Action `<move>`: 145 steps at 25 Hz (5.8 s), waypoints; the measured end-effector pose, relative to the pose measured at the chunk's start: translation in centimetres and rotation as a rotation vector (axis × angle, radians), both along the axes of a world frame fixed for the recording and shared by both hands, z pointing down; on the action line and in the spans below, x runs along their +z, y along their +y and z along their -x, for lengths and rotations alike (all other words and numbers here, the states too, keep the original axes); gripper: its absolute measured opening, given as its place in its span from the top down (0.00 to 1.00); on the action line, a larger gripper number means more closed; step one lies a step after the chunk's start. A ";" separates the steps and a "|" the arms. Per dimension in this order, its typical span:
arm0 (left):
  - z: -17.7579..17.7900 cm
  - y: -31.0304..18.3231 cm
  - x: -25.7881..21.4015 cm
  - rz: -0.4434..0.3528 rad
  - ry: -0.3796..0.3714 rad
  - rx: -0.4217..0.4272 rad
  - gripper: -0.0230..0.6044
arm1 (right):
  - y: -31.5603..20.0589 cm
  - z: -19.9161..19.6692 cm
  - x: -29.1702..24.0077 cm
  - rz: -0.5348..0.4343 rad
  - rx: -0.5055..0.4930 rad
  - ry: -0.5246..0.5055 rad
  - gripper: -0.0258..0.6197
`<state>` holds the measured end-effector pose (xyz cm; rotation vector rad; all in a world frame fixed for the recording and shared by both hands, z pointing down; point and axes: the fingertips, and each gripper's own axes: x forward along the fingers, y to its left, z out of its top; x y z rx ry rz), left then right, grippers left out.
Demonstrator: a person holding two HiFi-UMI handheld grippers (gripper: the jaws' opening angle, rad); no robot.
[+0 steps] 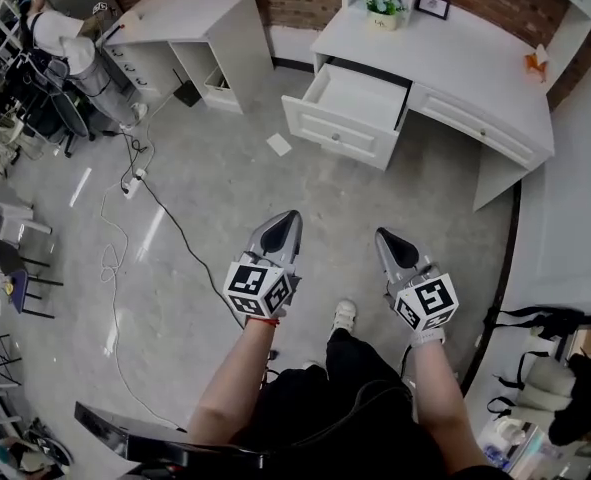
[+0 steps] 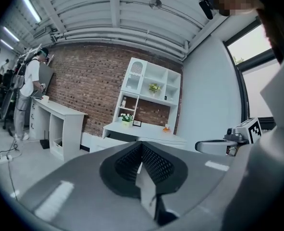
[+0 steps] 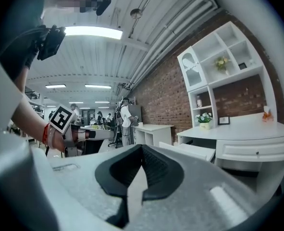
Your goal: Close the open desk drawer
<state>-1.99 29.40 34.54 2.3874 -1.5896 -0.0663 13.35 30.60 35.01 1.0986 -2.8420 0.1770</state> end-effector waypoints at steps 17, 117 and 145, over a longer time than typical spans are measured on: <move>-2.0 -8.5 1.7 0.039 -0.017 -0.043 0.96 | -9.1 -2.3 2.3 0.079 -0.035 -0.056 0.96; 1.4 -45.9 18.4 0.282 0.015 0.359 0.96 | -43.5 3.7 18.3 0.384 0.682 -0.070 0.96; -0.3 -51.9 18.3 0.301 0.014 0.358 0.96 | -49.5 2.1 18.2 0.416 0.669 -0.097 0.96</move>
